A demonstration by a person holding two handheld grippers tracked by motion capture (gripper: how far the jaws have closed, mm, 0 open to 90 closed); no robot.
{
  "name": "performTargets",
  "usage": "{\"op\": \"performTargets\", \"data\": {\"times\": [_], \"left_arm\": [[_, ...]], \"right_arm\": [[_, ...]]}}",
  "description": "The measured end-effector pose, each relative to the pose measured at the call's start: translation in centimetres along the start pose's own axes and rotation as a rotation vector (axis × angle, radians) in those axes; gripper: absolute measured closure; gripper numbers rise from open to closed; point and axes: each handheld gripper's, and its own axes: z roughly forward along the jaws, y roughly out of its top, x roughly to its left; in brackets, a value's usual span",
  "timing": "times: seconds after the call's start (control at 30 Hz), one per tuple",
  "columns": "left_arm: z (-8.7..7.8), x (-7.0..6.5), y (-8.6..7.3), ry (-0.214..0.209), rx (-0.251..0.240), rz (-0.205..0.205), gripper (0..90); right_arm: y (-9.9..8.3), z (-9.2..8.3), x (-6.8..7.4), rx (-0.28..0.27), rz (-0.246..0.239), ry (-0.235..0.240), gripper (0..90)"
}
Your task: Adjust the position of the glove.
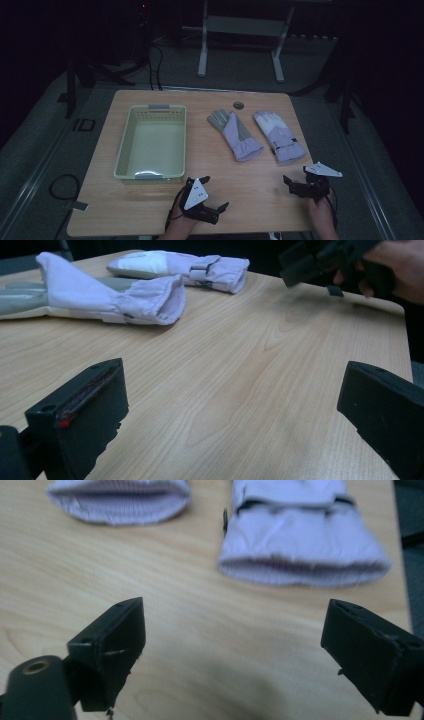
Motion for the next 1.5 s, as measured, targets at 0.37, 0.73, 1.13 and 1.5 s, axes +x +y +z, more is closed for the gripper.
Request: {"op": "performTargets", "data": {"times": [0.37, 0.73, 1.13, 1.5], "left_arm": [[0.0, 0.2, 0.0, -0.006, 0.001, -0.019, 0.2], [0.0, 0.3, 0.0, -0.011, 0.000, -0.029, 0.2], [0.0, 0.3, 0.0, -0.021, 0.001, -0.031, 0.2], [0.0, 0.1, 0.0, -0.020, 0.000, -0.007, 0.2]], "right_arm": [[4.4, 0.1, 1.4, -0.051, -0.032, 0.066, 13.8], [9.0, 1.5, 3.1, -0.100, -0.058, 0.101, 13.0], [12.8, 5.2, 4.8, -0.065, -0.085, 0.190, 15.2], [15.8, 9.0, 5.7, -0.035, -0.127, 0.183, 25.8]]}}
